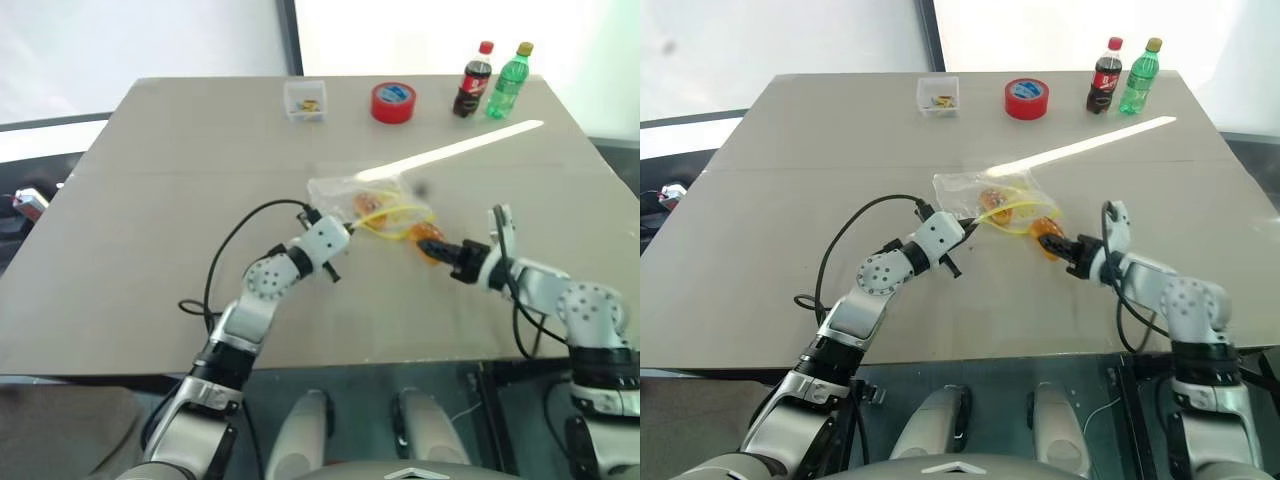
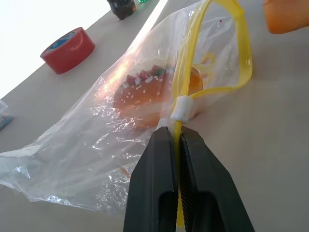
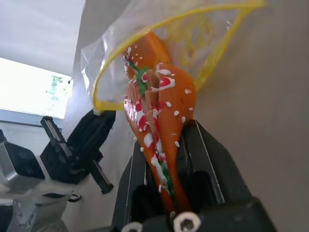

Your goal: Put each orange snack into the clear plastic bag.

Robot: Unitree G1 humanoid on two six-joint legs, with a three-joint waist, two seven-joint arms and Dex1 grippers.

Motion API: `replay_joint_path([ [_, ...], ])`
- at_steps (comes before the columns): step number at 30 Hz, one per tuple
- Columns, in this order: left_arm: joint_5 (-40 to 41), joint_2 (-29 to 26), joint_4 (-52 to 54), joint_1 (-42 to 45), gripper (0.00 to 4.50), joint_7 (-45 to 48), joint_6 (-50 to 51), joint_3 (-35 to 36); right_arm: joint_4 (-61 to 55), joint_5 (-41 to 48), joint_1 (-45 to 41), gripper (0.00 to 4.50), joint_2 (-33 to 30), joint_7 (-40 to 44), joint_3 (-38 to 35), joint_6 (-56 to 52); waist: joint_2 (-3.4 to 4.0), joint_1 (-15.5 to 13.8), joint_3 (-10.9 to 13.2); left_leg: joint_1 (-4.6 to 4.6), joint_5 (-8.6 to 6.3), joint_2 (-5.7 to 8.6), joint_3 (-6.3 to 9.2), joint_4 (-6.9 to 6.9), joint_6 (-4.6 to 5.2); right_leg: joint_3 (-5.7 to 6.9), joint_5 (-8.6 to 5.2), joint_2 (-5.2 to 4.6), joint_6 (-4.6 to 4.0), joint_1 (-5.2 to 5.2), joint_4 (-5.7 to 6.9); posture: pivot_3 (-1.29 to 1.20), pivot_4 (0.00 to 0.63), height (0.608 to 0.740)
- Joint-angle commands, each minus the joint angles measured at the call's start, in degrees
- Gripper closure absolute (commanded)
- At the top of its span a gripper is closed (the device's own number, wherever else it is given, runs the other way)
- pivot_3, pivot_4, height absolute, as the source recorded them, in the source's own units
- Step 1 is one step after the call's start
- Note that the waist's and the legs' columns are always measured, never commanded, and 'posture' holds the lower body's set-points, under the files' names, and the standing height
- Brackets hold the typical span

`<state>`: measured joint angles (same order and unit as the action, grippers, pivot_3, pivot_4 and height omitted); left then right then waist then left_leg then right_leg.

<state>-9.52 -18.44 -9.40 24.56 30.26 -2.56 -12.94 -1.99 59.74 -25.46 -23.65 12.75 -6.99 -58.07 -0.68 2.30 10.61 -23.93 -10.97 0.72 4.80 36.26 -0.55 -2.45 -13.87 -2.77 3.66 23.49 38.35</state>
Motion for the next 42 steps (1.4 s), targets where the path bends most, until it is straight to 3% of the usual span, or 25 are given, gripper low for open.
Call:
replay_joint_path([
  [1,0.48,-0.32,2.36,-0.11,4.50,1.28,-2.27,-0.88,2.66,-3.16,-4.11,4.42,1.30,2.17,0.51,1.41,0.00,-0.05,0.00,-0.01,0.00,0.00,0.00,-0.01,0.00,0.00,0.03,0.00,-0.05,0.00,-0.01,0.00,0.150,0.740],
  [15,3.08,0.82,4.04,-0.79,4.50,5.14,-6.33,-1.98,22.24,-14.07,-17.33,4.42,8.14,6.88,-0.59,4.97,0.00,0.04,0.01,-0.04,0.00,0.01,0.01,-0.08,0.00,0.03,0.11,0.00,-0.15,0.01,-0.13,0.00,0.150,0.740],
  [28,3.34,0.81,3.64,-0.87,4.50,5.95,-6.79,-2.21,28.02,-35.86,-20.91,4.42,9.33,14.59,9.72,26.45,0.01,0.07,0.01,-0.03,0.00,0.02,0.02,-0.08,0.00,0.04,0.11,0.00,-0.14,0.01,-0.13,0.00,0.150,0.740],
  [30,3.20,0.92,3.45,-0.69,4.50,5.83,-6.84,-2.28,29.53,-39.43,-20.95,3.36,9.60,14.38,10.42,32.09,0.01,0.07,0.01,-0.03,0.00,0.02,0.02,-0.09,0.00,0.04,0.11,0.00,-0.14,0.01,-0.13,0.00,0.150,0.740],
  [31,3.05,0.93,3.42,-0.62,4.50,5.67,-6.80,-2.23,29.10,-39.99,-20.54,3.17,9.53,15.35,10.47,33.22,0.01,0.07,0.01,-0.03,0.00,0.02,0.02,-0.09,0.00,0.04,0.11,-0.01,-0.14,0.01,-0.13,0.00,0.150,0.740],
  [32,2.92,0.93,3.36,-0.56,4.50,5.44,-6.72,-2.11,28.37,-40.31,-20.01,2.67,9.42,16.23,10.46,33.97,0.02,0.06,0.02,-0.03,0.00,0.02,0.02,-0.09,0.00,0.04,0.11,-0.01,-0.14,0.01,-0.13,0.00,0.150,0.740],
  [36,2.56,0.77,3.04,-0.55,4.50,4.47,-5.95,-1.41,21.52,-40.36,-15.93,0.94,6.75,21.13,11.26,31.22,0.02,-0.14,0.02,-0.03,0.00,0.03,0.04,-0.11,0.00,0.05,0.11,-0.01,-0.14,0.01,-0.13,0.00,0.150,0.740],
  [42,2.79,0.73,2.76,-0.70,4.50,4.10,-5.51,-1.17,11.35,-38.85,-9.77,0.94,1.96,25.67,10.32,26.83,0.02,0.01,0.02,-0.03,0.00,0.05,0.05,-0.12,0.00,0.05,0.11,-0.04,-0.14,0.00,-0.15,0.00,0.150,0.740],
])
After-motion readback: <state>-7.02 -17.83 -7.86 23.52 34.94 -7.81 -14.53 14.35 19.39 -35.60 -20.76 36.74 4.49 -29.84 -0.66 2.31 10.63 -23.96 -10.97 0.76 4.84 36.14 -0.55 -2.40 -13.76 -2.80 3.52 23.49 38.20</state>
